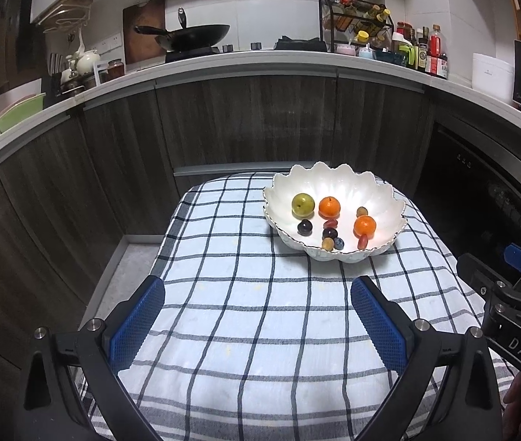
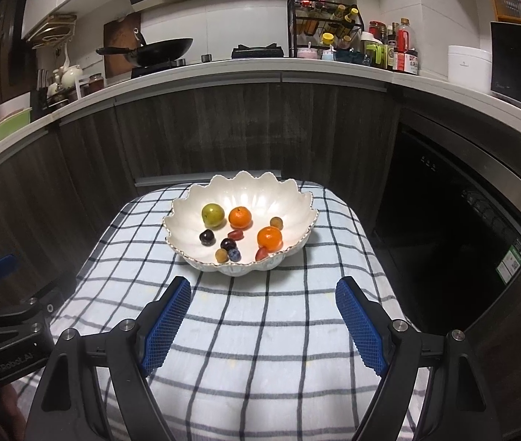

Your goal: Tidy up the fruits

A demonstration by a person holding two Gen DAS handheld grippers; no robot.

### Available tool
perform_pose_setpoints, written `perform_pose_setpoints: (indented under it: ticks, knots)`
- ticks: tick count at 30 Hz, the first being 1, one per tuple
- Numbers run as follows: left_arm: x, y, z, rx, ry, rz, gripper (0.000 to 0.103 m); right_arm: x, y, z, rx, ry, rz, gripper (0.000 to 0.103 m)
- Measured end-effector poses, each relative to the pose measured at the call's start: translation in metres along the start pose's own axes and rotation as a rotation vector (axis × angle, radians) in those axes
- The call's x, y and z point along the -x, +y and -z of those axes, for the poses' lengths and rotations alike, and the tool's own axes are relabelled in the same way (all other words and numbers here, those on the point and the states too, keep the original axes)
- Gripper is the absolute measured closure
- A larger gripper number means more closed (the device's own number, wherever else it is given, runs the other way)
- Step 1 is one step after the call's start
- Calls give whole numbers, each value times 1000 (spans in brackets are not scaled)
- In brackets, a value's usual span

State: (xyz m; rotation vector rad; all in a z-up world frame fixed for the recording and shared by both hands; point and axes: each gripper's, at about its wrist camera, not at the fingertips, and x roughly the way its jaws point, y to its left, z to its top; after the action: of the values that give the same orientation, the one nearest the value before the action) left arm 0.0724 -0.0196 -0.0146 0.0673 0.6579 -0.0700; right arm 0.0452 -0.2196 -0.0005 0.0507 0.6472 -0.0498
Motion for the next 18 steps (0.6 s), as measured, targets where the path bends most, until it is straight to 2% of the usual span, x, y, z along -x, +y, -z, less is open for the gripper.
perform_pose_setpoints:
  ticks: [18]
  knots:
    - [43,8,12,3,-57,-26,0,42,0,14,4,-45,9,21]
